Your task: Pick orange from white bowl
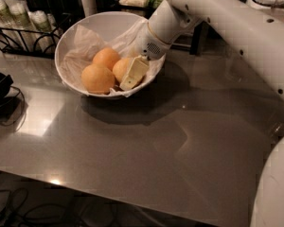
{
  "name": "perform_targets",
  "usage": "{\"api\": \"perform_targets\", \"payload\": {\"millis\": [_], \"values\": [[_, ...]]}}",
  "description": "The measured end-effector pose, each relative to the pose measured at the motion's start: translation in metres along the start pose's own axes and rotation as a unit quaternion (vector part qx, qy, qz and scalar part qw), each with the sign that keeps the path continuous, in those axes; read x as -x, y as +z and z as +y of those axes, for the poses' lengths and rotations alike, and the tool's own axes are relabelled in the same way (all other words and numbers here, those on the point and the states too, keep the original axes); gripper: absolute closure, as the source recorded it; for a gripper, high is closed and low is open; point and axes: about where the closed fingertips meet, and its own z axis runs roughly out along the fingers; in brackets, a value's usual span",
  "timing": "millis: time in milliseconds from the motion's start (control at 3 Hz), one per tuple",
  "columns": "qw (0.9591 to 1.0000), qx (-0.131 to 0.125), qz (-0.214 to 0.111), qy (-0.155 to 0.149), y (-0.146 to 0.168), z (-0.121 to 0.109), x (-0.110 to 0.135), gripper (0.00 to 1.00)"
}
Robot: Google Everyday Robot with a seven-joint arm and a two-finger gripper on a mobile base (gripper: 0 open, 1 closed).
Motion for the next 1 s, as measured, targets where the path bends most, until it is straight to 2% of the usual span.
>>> {"api": "perform_targets", "payload": {"millis": [333,667,1000], "values": [[0.9999,0.005,0.012,0.009,0.011,-0.005,-0.011,0.24],[0.9997,0.011,0.017,0.012,0.021,-0.01,-0.015,0.29],[0.9997,0.012,0.018,0.013,0.022,-0.012,-0.015,0.48]]}}
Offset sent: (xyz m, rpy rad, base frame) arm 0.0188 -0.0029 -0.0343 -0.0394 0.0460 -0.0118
